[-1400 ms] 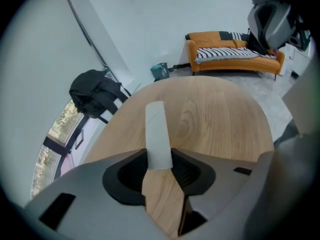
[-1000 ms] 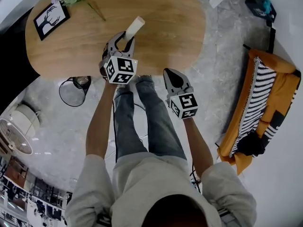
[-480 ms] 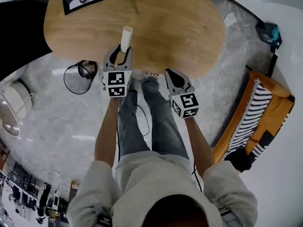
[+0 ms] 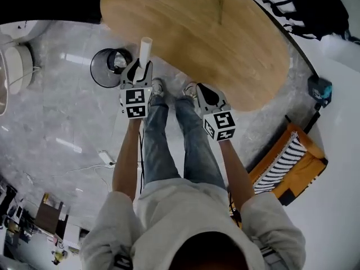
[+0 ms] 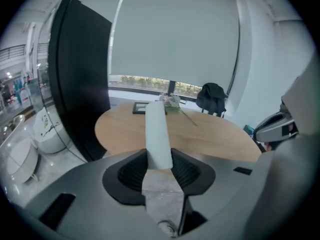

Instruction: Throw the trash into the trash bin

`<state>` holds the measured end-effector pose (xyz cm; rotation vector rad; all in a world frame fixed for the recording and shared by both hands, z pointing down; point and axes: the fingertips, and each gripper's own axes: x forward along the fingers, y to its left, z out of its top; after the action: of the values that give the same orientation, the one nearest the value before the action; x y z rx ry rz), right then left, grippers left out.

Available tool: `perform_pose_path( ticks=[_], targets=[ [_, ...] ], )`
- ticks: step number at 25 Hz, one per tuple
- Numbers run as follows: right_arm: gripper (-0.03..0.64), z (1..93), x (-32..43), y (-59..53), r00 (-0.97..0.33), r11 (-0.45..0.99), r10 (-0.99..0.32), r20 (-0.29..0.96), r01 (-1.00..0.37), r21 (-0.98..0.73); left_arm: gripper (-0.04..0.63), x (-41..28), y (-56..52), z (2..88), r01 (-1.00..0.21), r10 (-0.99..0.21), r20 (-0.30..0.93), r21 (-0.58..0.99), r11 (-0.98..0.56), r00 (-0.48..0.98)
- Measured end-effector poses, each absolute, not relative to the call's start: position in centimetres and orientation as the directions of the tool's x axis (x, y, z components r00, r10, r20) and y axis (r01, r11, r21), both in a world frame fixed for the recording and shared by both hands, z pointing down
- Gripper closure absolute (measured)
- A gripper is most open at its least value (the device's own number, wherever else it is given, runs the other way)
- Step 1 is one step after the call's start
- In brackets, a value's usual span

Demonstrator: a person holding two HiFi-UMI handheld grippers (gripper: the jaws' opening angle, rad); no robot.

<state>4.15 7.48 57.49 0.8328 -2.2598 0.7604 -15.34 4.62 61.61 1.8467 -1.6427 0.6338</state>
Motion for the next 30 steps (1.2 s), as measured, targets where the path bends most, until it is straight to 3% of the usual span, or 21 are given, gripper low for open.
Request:
perform_pose_path(
  ticks=[10, 17, 18, 19, 20, 30],
  targets=[
    [0.588, 57.7, -6.2, 8.8, -0.697, 0.809, -0.171, 0.697, -0.503, -0.305, 0.436, -27.8, 13.0, 64.5, -0.97, -0.657, 0.746, 0.072, 0.232, -0.102],
    [0.588, 58.1, -8.9, 10.2, -0.689, 0.824, -0.146, 0.71, -0.482, -0.298, 0.426, -32.5, 15.9, 68.2, -0.963, -0.605, 0.788, 0.062, 0.263, -0.115],
    [0.588, 58.2, -9.0, 10.3, -0.686, 0.824, -0.146, 0.713, -0.483, -0.297, 0.412, -32.8, 16.1, 69.0, -0.965, -0.592, 0.799, 0.056, 0.255, -0.11],
    [0.588, 58.2, -9.0, 10.4, -0.684, 0.824, -0.146, 0.715, -0.484, -0.295, 0.327, -32.9, 16.4, 69.9, -0.967, -0.575, 0.812, 0.055, 0.25, -0.102],
    [0.588, 58.2, -9.1, 10.6, -0.682, 0.823, -0.146, 0.717, -0.486, -0.294, 0.305, -33.0, 16.7, 70.7, -0.967, -0.557, 0.826, 0.064, 0.247, -0.087],
    [0.588, 58.0, -8.9, 11.2, -0.678, 0.807, -0.17, 0.715, -0.513, -0.293, 0.329, -31.5, 18.3, 69.7, -0.972, -0.569, 0.819, 0.067, 0.223, -0.074]
  ],
)
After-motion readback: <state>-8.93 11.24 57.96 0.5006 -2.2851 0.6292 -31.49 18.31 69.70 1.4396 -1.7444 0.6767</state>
